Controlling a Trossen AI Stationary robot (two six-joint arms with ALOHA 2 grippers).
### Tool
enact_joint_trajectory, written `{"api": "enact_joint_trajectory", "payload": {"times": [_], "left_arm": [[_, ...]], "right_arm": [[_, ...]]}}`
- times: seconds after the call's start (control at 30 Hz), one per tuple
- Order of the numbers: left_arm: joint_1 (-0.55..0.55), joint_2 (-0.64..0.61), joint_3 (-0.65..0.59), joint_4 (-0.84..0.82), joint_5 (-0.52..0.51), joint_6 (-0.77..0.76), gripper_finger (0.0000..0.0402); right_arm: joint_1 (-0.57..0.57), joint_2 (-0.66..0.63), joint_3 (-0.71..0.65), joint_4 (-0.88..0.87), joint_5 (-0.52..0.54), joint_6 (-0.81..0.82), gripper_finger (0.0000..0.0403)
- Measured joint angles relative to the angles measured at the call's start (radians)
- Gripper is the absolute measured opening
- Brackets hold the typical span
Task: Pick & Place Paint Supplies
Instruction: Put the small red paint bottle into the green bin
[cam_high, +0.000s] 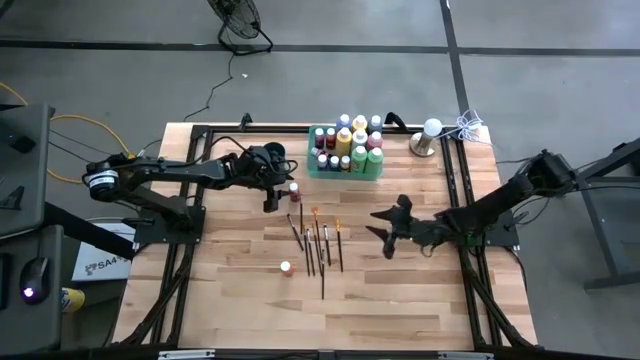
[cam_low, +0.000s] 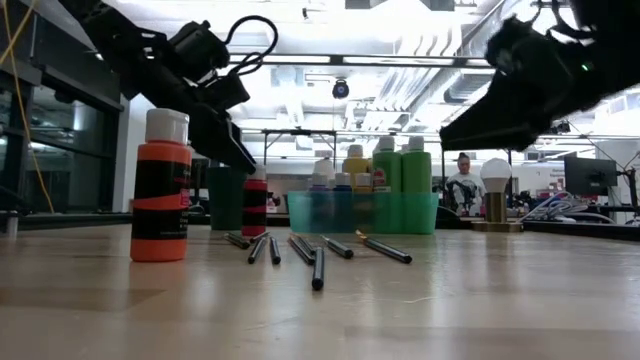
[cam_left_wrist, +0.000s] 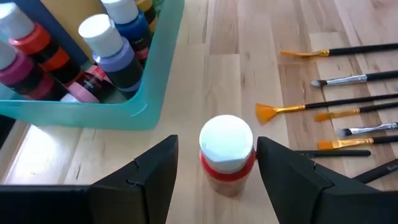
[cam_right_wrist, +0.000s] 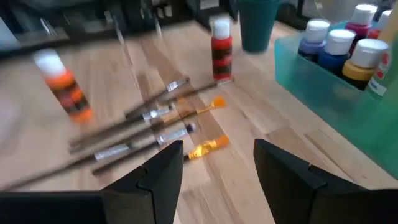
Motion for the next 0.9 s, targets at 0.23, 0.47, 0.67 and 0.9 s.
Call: {"api": "enact_joint_trajectory", "payload": {"times": [0.23, 0.47, 0.67, 0.9], "left_arm": [[0.000, 0.018, 0.001, 0.040, 0.005, -0.003, 0.0212], [0.000, 0.026, 0.000, 0.034, 0.006, -0.018, 0.0212], [0.000, 0.073, 0.000, 0.069, 0.008, -0.026, 0.0212], [0.000, 0.078, 0.000, 0.104, 0.008, -0.027, 0.0176]], "right_arm": [[0.000, -0.030, -0.164, 0.221, -0.001, 0.036, 0.0189], [0.000, -0.005, -0.164, 0.217, -0.005, 0.085, 0.0189], [0.000, -0.005, -0.163, 0.228, -0.020, 0.087, 0.0189], [0.000, -0.005, -0.163, 0.227, -0.020, 0.087, 0.0189]]}}
